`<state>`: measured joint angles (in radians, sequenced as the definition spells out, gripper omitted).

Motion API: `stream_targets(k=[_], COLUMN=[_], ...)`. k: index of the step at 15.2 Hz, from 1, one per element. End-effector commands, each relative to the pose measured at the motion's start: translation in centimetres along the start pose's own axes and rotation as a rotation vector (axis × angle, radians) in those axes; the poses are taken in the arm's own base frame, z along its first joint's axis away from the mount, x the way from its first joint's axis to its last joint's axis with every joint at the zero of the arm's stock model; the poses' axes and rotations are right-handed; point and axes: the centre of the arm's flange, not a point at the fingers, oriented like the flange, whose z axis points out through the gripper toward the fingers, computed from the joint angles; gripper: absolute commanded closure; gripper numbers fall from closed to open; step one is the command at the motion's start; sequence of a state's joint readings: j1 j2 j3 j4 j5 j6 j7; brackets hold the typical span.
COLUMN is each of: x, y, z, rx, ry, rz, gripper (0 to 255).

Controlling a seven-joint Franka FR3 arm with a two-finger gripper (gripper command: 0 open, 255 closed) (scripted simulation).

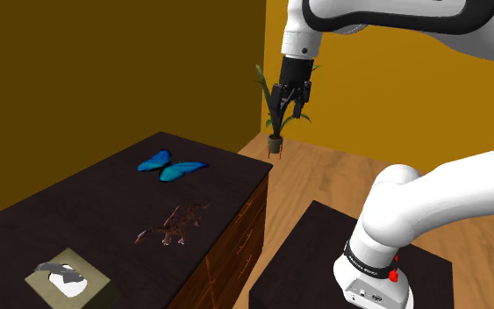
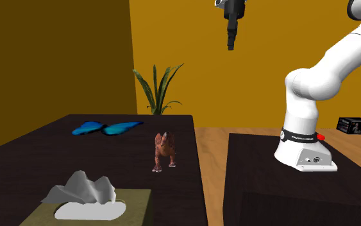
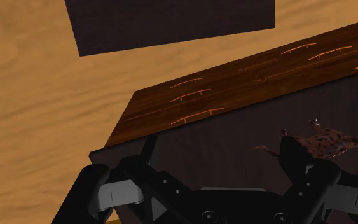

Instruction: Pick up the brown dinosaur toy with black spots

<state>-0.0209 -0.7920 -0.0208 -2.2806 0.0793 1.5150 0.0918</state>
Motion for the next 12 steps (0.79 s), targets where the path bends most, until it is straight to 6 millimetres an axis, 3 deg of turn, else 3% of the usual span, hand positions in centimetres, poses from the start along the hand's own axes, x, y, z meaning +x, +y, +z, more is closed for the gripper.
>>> stream_targets(k=[1, 12], x=[0.0, 2.4], y=[0.0, -11.8], z=[0.0, 8.8], rx=[0.000, -0.031], ry=[0.000, -0.014], rz=[0.000, 0.244], gripper=[0, 0])
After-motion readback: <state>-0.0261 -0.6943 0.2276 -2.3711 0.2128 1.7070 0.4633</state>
